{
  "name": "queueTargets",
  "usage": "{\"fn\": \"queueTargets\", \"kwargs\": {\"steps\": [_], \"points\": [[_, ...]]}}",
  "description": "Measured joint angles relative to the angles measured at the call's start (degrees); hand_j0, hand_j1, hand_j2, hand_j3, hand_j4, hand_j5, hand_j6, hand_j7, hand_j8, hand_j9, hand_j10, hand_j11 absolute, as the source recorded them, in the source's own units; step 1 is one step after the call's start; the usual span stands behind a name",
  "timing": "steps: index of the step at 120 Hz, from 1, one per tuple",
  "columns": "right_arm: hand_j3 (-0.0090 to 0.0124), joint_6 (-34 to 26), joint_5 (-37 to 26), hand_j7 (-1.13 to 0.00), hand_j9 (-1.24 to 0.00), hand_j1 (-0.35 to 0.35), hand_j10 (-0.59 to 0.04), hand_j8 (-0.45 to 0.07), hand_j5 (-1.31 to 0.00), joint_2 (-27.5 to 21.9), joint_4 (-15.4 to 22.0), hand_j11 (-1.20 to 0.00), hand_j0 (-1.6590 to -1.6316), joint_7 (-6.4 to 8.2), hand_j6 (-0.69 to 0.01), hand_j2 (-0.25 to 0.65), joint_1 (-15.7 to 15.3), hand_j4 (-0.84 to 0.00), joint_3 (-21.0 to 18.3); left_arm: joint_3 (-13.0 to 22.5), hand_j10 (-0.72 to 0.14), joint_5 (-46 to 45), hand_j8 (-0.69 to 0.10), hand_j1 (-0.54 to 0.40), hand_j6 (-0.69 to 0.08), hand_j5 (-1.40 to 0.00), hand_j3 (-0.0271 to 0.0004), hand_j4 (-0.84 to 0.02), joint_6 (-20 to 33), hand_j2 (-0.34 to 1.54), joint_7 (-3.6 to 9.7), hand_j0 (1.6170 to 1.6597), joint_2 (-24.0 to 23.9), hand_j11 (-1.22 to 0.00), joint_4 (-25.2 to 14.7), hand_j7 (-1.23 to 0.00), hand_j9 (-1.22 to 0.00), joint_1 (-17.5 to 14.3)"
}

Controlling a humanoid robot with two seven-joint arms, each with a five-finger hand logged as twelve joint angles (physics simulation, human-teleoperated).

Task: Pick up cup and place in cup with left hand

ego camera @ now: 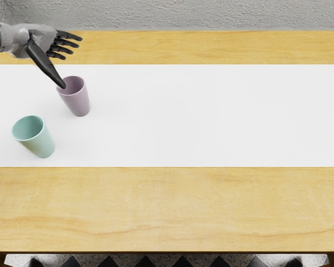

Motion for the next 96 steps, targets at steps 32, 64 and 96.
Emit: {"fn": "queueTargets", "kwargs": {"steps": [32, 64, 96], "points": [[0.0, 0.0, 0.0, -0.02, -0.02, -0.329, -0.017, -0.017, -0.02, 0.0, 0.0, -0.02, -1.6581, 0.0, -0.017, -0.003, 0.0, -0.017, 0.0, 16.21, -0.04, 6.59, -0.041, 0.304, -0.041, -0.05, 0.0, -0.04, 19.18, 0.01, 0.08, 1.6581, -7.05, -0.05, -0.09, -0.05, -0.05, -4.61], [0.0, 0.0, 0.0, -0.02, -0.02, -0.329, -0.017, -0.017, -0.02, 0.0, 0.0, -0.02, -1.6581, 0.0, -0.017, -0.003, 0.0, -0.017, 0.0, 23.45, -0.033, 6.66, -0.034, 0.313, -0.035, -0.04, 0.0, -0.034, 25.64, 0.01, 0.08, 1.6581, -10.94, -0.04, -0.02, -0.04, -0.04, -3.69], [0.0, 0.0, 0.0, -0.02, -0.02, -0.329, -0.017, -0.017, -0.02, 0.0, 0.0, -0.02, -1.6581, 0.0, -0.017, -0.003, 0.0, -0.017, 0.0, 25.07, -0.09, 6.8, -0.092, 0.245, -0.092, -0.11, 0.0, -0.091, 29.48, 0.02, 0.08, 1.6581, -11.85, -0.11, 0.05, -0.11, -0.11, -1.29]]}}
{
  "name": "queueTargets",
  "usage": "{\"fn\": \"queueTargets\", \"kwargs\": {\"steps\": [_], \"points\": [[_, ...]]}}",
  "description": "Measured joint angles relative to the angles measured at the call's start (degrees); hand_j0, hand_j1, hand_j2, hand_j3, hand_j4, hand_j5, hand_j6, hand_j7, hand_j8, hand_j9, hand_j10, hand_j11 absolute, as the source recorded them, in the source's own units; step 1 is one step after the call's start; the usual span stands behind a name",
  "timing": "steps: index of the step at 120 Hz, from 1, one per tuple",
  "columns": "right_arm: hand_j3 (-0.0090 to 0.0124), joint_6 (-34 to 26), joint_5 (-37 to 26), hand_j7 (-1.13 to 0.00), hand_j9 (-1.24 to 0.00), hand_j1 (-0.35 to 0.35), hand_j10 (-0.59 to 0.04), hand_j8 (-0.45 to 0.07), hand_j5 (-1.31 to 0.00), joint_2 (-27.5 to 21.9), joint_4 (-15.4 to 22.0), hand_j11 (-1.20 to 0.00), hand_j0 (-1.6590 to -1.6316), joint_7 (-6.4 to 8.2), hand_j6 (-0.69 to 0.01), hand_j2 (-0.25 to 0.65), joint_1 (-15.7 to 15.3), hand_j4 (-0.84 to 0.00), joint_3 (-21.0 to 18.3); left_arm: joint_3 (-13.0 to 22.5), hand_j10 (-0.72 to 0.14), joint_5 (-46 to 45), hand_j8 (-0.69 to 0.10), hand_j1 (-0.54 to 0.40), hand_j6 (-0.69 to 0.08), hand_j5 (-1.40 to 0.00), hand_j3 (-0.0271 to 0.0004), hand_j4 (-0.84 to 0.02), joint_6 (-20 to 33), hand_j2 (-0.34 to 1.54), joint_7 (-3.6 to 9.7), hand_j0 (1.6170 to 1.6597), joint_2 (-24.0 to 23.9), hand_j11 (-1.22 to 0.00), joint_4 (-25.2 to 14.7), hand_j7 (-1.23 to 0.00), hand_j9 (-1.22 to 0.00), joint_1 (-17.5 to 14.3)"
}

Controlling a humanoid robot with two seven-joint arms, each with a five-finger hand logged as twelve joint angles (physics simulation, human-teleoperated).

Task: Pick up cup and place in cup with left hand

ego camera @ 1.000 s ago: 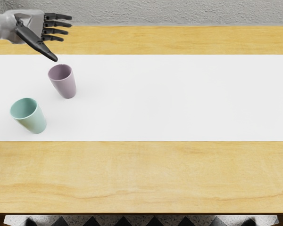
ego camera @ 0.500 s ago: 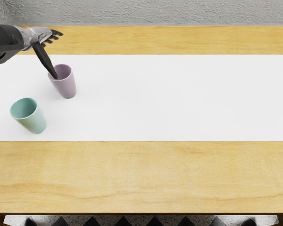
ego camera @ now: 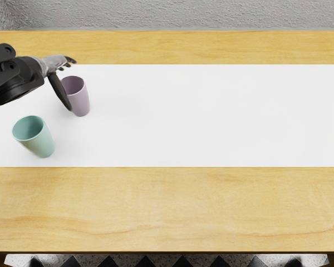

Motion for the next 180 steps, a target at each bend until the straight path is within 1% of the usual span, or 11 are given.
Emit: {"fn": "queueTargets", "kwargs": {"steps": [41, 57, 91, 98, 104, 121, 131, 147, 165, 174, 180], "points": [[0.0, 0.0, 0.0, -0.02, -0.02, -0.329, -0.017, -0.017, -0.02, 0.0, 0.0, -0.02, -1.6581, 0.0, -0.017, -0.003, 0.0, -0.017, 0.0, 1.07, -0.25, 0.32, -0.251, 0.049, -0.252, -0.32, 0.0, -0.251, 1.86, 0.05, 0.0, 1.6581, -0.7, -0.32, -0.04, -0.32, -0.32, 0.01], [0.0, 0.0, 0.0, -0.02, -0.02, -0.329, -0.017, -0.017, -0.02, 0.0, 0.0, -0.02, -1.6581, 0.0, -0.017, -0.003, 0.0, -0.017, 0.0, 1.82, -0.299, 0.46, -0.3, -0.151, -0.301, -0.4, 0.0, -0.3, 1.77, 0.19, 0.03, 1.6582, -0.7, -0.4, -0.11, -0.4, -0.4, 0.01], [0.0, 0.0, 0.0, -0.02, -0.02, -0.329, -0.017, -0.017, -0.02, 0.0, 0.0, -0.02, -1.6581, 0.0, -0.017, -0.003, 0.0, -0.017, 0.0, 2.1, -0.375, 0.32, -0.376, -0.122, -0.357, -0.47, 0.0, -0.383, 1.36, 0.11, 0.17, 1.658, -0.84, -0.48, -0.28, -0.48, -0.48, 0.01], [0.0, 0.0, 0.0, -0.02, -0.02, -0.329, -0.017, -0.017, -0.02, 0.0, 0.0, -0.02, -1.6581, 0.0, -0.017, -0.003, 0.0, -0.017, 0.0, 2.15, -0.397, 0.24, -0.398, -0.132, -0.335, -0.5, 0.0, -0.406, 1.23, 0.11, 0.27, 1.6578, -0.75, -0.51, -0.33, -0.51, -0.51, 0.01], [0.0, 0.0, 0.0, -0.02, -0.02, -0.329, -0.017, -0.017, -0.02, 0.0, 0.0, -0.02, -1.6581, 0.0, -0.017, -0.003, 0.0, -0.017, 0.0, 2.2, -0.418, 0.09, -0.38, -0.145, -0.313, -0.53, 0.0, -0.392, 1.11, 0.11, 0.33, 1.6573, -0.51, -0.55, -0.39, -0.55, -0.55, -0.04], [0.0, 0.0, 0.0, -0.02, -0.02, -0.329, -0.017, -0.017, -0.02, 0.0, 0.0, -0.02, -1.6581, 0.0, -0.017, -0.003, 0.0, -0.017, 0.0, 2.22, -0.458, -0.26, -0.259, -0.27, -0.183, -0.65, 0.0, -0.256, 0.83, 0.26, 0.42, 1.654, -0.12, -0.65, -0.67, -0.65, -0.65, -0.16], [0.0, 0.0, 0.0, -0.02, -0.02, -0.329, -0.017, -0.017, -0.02, 0.0, 0.0, -0.02, -1.6581, 0.0, -0.017, -0.003, 0.0, -0.017, 0.0, 1.85, -0.471, -0.47, -0.225, -0.279, -0.147, -0.69, 0.0, -0.214, 0.81, 0.26, 0.41, 1.652, 0.88, -0.69, -1.3, -0.68, -0.69, -0.85], [0.0, 0.0, 0.0, -0.02, -0.02, -0.329, -0.017, -0.017, -0.02, 0.0, 0.0, -0.02, -1.6581, 0.0, -0.017, -0.003, 0.0, -0.017, 0.0, 0.61, -0.493, -0.62, -0.247, -0.236, -0.166, -0.71, 0.0, -0.236, 0.86, 0.19, 0.41, 1.6518, 4.97, -0.71, -4.94, -0.7, -0.71, -2.65], [0.0, 0.0, 0.0, -0.02, -0.02, -0.329, -0.017, -0.017, -0.02, 0.0, 0.0, -0.02, -1.6581, 0.0, -0.017, -0.003, 0.0, -0.017, 0.0, -2.33, -0.507, -0.65, -0.295, -0.198, -0.194, -0.73, 0.0, -0.26, 0.86, 0.18, 0.49, 1.6526, 13.06, -0.72, -13.11, -0.72, -0.72, -4.87], [0.0, 0.0, 0.0, -0.02, -0.02, -0.329, -0.017, -0.017, -0.02, 0.0, 0.0, -0.02, -1.6581, 0.0, -0.017, -0.003, 0.0, -0.017, 0.01, -3.37, -0.512, -0.55, -0.274, -0.231, -0.178, -0.74, 0.0, -0.249, 0.93, 0.24, 0.56, 1.6531, 17.9, -0.72, -18.29, -0.73, -0.72, -6.14], [0.0, 0.0, 0.0, -0.02, -0.02, -0.329, -0.017, -0.017, -0.02, 0.0, 0.0, -0.02, -1.6581, 0.0, -0.017, -0.003, 0.0, -0.017, 0.0, -3.89, -0.515, -0.42, -0.266, -0.224, -0.176, -0.73, 0.0, -0.248, 0.95, 0.22, 0.61, 1.6527, 19.76, -0.72, -21.53, -0.73, -0.72, -6.23]]}}
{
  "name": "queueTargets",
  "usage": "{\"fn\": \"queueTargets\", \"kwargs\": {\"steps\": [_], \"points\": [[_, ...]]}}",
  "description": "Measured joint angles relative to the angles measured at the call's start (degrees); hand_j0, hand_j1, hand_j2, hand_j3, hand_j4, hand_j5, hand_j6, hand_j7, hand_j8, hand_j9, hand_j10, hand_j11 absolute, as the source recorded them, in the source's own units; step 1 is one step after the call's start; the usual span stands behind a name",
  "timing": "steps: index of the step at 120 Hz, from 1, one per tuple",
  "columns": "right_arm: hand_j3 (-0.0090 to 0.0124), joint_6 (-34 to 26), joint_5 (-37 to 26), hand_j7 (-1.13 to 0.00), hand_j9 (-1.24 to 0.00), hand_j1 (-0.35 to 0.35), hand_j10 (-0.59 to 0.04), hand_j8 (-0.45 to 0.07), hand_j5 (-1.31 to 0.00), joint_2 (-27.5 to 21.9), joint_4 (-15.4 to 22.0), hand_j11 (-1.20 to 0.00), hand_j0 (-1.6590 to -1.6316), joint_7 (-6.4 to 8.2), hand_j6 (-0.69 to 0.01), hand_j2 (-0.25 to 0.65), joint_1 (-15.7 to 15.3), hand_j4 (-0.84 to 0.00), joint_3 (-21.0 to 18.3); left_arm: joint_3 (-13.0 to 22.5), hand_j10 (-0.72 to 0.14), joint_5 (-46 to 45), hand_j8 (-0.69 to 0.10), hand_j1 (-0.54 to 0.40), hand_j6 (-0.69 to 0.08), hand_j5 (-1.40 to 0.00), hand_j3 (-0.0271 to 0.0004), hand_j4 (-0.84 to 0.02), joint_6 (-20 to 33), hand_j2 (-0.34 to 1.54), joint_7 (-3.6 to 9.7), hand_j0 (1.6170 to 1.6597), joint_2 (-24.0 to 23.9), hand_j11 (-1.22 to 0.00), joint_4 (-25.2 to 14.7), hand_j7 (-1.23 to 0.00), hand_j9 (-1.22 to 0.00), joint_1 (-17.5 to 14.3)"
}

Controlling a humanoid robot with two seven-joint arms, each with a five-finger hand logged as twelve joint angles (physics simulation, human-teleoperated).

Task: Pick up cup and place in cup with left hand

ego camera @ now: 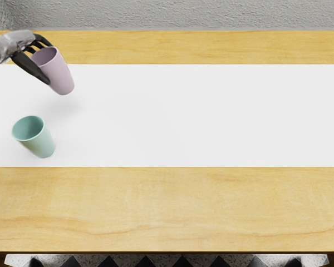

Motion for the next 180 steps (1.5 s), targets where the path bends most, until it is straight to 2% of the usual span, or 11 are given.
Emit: {"fn": "queueTargets", "kwargs": {"steps": [12, 25, 35, 42, 54, 73, 113, 135, 147, 180], "points": [[0.0, 0.0, 0.0, -0.02, -0.02, -0.329, -0.017, -0.017, -0.02, 0.0, 0.0, -0.02, -1.6581, 0.0, -0.017, -0.003, 0.0, -0.017, 0.0, -0.56, -0.513, -0.19, -0.302, -0.19, -0.185, -0.75, 0.0, -0.266, -0.07, 0.19, -0.01, 1.6524, 4.78, -0.73, -5.55, -0.74, -0.73, -1.49], [0.0, 0.0, 0.0, -0.02, -0.02, -0.329, -0.017, -0.017, -0.02, 0.0, 0.0, -0.02, -1.6581, 0.0, -0.017, -0.003, 0.0, -0.017, 0.0, -1.88, -0.518, -0.08, -0.288, -0.192, -0.19, -0.75, 0.0, -0.28, -0.09, 0.18, 0.02, 1.6527, 9.87, -0.73, -11.42, -0.74, -0.73, -1.93], [0.0, 0.0, 0.0, -0.02, -0.02, -0.329, -0.017, -0.017, -0.02, 0.0, 0.0, -0.02, -1.6581, 0.0, -0.017, -0.003, 0.0, -0.017, 0.0, -2.51, -0.521, -0.09, -0.323, -0.148, -0.218, -0.74, 0.0, -0.308, -0.35, 0.13, 0.02, 1.6528, 13.08, -0.73, -14.99, -0.74, -0.73, -2.01], [0.0, 0.0, 0.0, -0.02, -0.02, -0.329, -0.017, -0.017, -0.02, 0.0, 0.0, -0.02, -1.6581, 0.0, -0.017, -0.003, 0.0, -0.017, 0.0, -3.48, -0.525, -0.16, -0.363, -0.072, -0.265, -0.74, 0.0, -0.344, -1.47, 0.07, 0.01, 1.6525, 17.05, -0.72, -16.91, -0.74, -0.72, -2.0], [0.0, 0.0, 0.0, -0.02, -0.02, -0.329, -0.017, -0.017, -0.02, 0.0, 0.0, -0.02, -1.6581, 0.0, -0.017, -0.003, 0.0, -0.017, 0.0, -5.12, -0.527, -0.01, -0.346, -0.128, -0.252, -0.74, 0.0, -0.324, -3.9, 0.11, 0.04, 1.6533, 20.16, -0.72, -18.86, -0.73, -0.72, -1.94], [0.0, 0.0, 0.0, -0.02, -0.02, -0.329, -0.017, -0.017, -0.02, 0.0, 0.0, -0.02, -1.6581, 0.0, -0.017, -0.003, 0.0, -0.017, -0.01, -6.45, -0.522, -0.04, -0.315, -0.166, -0.214, -0.76, 0.0, -0.268, -6.93, 0.14, -0.01, 1.6532, 23.48, -0.73, -20.17, -0.73, -0.73, -1.72], [0.0, 0.0, 0.0, -0.02, -0.02, -0.329, -0.017, -0.017, -0.02, 0.0, 0.0, -0.02, -1.6581, 0.0, -0.017, -0.003, 0.0, -0.017, 0.0, -6.54, -0.522, 0.95, -0.294, -0.2, -0.182, -0.77, 0.0, -0.239, -10.8, 0.17, -0.05, 1.6528, 29.59, -0.73, -21.66, -0.75, -0.73, -0.09], [0.0, 0.0, 0.0, -0.02, -0.02, -0.329, -0.017, -0.017, -0.02, 0.0, 0.0, -0.02, -1.6581, 0.0, -0.017, -0.003, 0.0, -0.017, -0.01, -6.34, -0.526, 1.29, -0.322, -0.164, -0.215, -0.76, 0.0, -0.285, -11.36, 0.14, -0.05, 1.6527, 29.72, -0.73, -22.19, -0.74, -0.73, 0.25], [0.0, 0.0, 0.0, -0.02, -0.02, -0.329, -0.017, -0.017, -0.02, 0.0, 0.0, -0.02, -1.6581, 0.0, -0.017, -0.003, 0.0, -0.017, -0.01, -6.29, -0.526, 1.31, -0.324, -0.165, -0.218, -0.76, 0.0, -0.286, -11.63, 0.14, -0.05, 1.6528, 29.72, -0.73, -22.32, -0.75, -0.73, 1.72], [0.0, 0.0, 0.0, -0.02, -0.02, -0.329, -0.017, -0.017, -0.02, 0.0, 0.0, -0.02, -1.6581, 0.0, -0.018, -0.003, 0.0, -0.017, -0.01, -6.28, -0.526, 2.29, -0.328, -0.16, -0.22, -0.75, 0.0, -0.292, -11.68, 0.14, 0.02, 1.653, 29.76, -0.73, -22.36, -0.75, -0.73, 2.28]]}}
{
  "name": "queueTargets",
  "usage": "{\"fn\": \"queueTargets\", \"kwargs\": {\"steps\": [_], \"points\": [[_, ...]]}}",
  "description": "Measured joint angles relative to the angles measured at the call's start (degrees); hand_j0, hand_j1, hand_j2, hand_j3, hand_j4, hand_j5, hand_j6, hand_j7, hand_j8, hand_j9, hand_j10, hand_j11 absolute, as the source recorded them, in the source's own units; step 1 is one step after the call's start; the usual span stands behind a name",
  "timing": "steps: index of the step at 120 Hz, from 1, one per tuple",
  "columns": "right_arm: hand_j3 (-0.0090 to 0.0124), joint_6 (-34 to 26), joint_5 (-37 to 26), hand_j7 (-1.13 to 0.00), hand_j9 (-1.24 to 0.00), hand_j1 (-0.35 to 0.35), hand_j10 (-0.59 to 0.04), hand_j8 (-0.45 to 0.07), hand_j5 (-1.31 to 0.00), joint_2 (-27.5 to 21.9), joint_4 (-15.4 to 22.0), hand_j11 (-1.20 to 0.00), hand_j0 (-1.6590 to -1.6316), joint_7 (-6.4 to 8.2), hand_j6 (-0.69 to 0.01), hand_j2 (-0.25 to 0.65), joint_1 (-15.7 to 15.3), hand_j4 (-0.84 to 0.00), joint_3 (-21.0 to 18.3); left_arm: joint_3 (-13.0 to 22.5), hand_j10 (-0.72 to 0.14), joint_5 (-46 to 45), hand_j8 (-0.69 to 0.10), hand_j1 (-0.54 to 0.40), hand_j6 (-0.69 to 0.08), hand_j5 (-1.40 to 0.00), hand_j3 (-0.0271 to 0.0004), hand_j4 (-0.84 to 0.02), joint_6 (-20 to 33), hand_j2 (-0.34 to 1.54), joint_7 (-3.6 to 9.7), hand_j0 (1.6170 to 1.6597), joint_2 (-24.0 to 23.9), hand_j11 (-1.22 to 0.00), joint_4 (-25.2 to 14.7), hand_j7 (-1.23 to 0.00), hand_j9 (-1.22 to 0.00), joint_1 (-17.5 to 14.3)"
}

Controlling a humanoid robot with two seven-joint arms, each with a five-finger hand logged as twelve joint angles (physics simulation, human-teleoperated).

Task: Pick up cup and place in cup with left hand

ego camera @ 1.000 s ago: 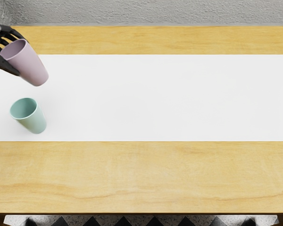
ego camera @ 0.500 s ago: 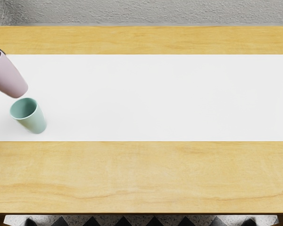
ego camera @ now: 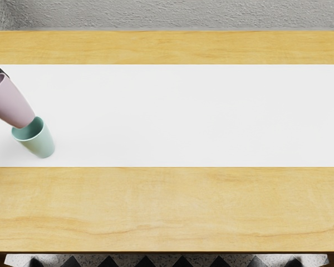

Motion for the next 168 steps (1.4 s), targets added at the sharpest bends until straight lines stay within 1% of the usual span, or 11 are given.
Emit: {"fn": "queueTargets", "kwargs": {"steps": [25, 32, 44, 50, 76, 94, 109, 168], "points": [[0.0, 0.0, 0.0, -0.02, -0.02, -0.329, -0.017, -0.017, -0.02, 0.0, 0.0, -0.02, -1.6581, 0.0, -0.018, -0.003, 0.0, -0.017, 0.0, 0.06, -0.53, 1.64, -0.326, -0.159, -0.217, -0.75, 0.0, -0.292, 0.9, 0.14, -0.09, 1.6529, 0.01, -0.73, 0.2, -0.76, -0.73, 0.53], [0.0, 0.0, 0.0, -0.02, -0.02, -0.329, -0.017, -0.017, -0.02, 0.0, 0.0, -0.02, -1.6581, 0.0, -0.018, -0.003, 0.0, -0.017, 0.0, 0.03, -0.531, 2.34, -0.323, -0.163, -0.213, -0.76, 0.0, -0.288, 1.47, 0.15, -0.13, 1.653, -0.13, -0.74, 0.27, -0.76, -0.74, 1.52], [0.0, 0.0, 0.0, -0.02, -0.02, -0.329, -0.017, -0.017, -0.02, 0.0, 0.0, -0.02, -1.6581, 0.0, -0.018, -0.003, 0.0, -0.017, 0.0, 0.04, -0.533, 3.17, -0.327, -0.155, -0.219, -0.75, 0.0, -0.294, 1.88, 0.13, -0.14, 1.6529, -0.44, -0.74, 0.35, -0.76, -0.74, 1.7], [0.0, 0.0, 0.0, -0.02, -0.02, -0.329, -0.017, -0.017, -0.02, 0.0, 0.0, -0.02, -1.6581, 0.0, -0.018, -0.003, 0.0, -0.017, 0.0, 0.0, -0.534, 3.32, -0.33, -0.153, -0.22, -0.76, 0.0, -0.294, 2.0, 0.14, -0.15, 1.6529, -0.55, -0.74, 0.4, -0.76, -0.74, 2.28], [0.0, 0.0, 0.0, -0.02, -0.02, -0.329, -0.017, -0.017, -0.02, 0.0, 0.0, -0.02, -1.6581, 0.0, -0.018, -0.003, 0.0, -0.017, 0.0, -0.08, -0.535, 3.6, -0.336, -0.143, -0.227, -0.75, 0.0, -0.304, 2.04, 0.12, -0.2, 1.6529, -0.64, -0.74, 0.42, -0.76, -0.74, 2.46], [0.0, 0.0, 0.0, -0.02, -0.02, -0.329, -0.017, -0.017, -0.02, 0.0, 0.0, -0.02, -1.6581, 0.0, -0.018, -0.003, 0.0, -0.017, 0.01, -0.35, -0.536, 3.45, -0.338, -0.143, -0.23, -0.75, 0.0, -0.304, 1.89, 0.12, -0.46, 1.653, -0.91, -0.74, 0.27, -0.76, -0.74, 2.22], [0.0, 0.0, 0.0, -0.02, -0.02, -0.329, -0.017, -0.017, -0.02, 0.0, 0.0, -0.02, -1.6581, 0.0, -0.018, -0.003, 0.0, -0.017, 0.0, -0.52, -0.536, 3.19, -0.337, -0.145, -0.229, -0.76, 0.0, -0.303, 1.64, 0.13, -0.56, 1.6531, -1.7, -0.74, 0.16, -0.76, -0.74, 2.3], [0.0, 0.0, 0.0, -0.02, -0.02, -0.329, -0.017, -0.017, -0.02, 0.0, 0.0, -0.02, -1.6581, 0.0, -0.018, -0.003, 0.0, -0.017, 0.0, -0.53, -0.535, 2.85, -0.337, -0.143, -0.229, -0.75, 0.0, -0.305, 0.33, 0.12, -0.6, 1.6531, -0.91, -0.74, -0.29, -0.76, -0.74, 2.66]]}}
